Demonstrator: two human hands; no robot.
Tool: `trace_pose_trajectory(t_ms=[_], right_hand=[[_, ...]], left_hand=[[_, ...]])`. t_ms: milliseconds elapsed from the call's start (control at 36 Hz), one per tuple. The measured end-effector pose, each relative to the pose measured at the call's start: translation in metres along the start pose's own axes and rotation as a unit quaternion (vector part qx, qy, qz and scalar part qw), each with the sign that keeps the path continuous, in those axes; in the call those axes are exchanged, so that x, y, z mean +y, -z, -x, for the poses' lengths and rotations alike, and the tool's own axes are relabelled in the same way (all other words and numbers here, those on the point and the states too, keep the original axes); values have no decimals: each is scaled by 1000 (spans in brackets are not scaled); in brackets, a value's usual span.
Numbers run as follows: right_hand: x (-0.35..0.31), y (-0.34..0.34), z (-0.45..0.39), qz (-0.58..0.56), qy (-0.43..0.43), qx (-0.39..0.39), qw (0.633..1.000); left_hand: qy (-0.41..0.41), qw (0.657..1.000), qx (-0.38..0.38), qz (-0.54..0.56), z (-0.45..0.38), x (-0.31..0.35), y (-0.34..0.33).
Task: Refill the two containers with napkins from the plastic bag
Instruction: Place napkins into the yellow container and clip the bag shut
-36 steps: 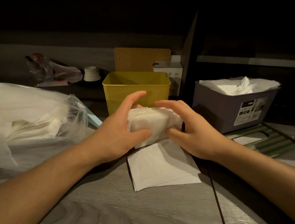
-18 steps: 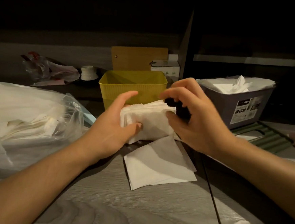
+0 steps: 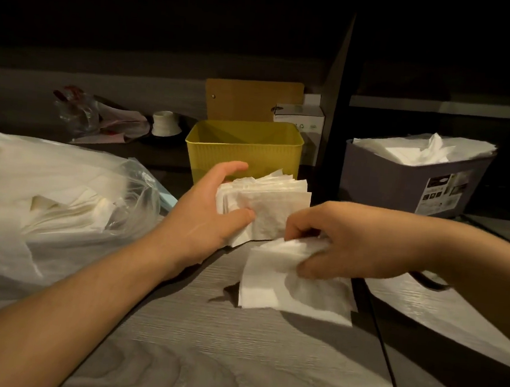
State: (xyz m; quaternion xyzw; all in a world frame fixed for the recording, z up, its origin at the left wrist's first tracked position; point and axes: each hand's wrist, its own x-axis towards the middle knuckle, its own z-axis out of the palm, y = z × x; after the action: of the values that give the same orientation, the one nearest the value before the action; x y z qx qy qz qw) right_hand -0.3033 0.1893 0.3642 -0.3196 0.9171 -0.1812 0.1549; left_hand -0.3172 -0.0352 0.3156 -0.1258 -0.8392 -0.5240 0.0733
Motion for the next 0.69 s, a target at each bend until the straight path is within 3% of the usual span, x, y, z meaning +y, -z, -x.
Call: trace_pose_trajectory(t_ms=[139, 250, 444, 694], right_hand=[[6, 5, -1, -110, 42, 151, 981], [15, -3, -7, -47, 44, 248, 967], [20, -9, -14, -32, 79, 268, 960], [32, -8, -8, -154, 62, 314, 935]], left_hand=[[9, 1000, -14, 12, 1, 5, 0], [18, 999, -10, 46, 4, 12, -1], [-12, 998, -57, 37, 5, 8, 1], [-23, 998, -62, 6, 5, 6, 4]])
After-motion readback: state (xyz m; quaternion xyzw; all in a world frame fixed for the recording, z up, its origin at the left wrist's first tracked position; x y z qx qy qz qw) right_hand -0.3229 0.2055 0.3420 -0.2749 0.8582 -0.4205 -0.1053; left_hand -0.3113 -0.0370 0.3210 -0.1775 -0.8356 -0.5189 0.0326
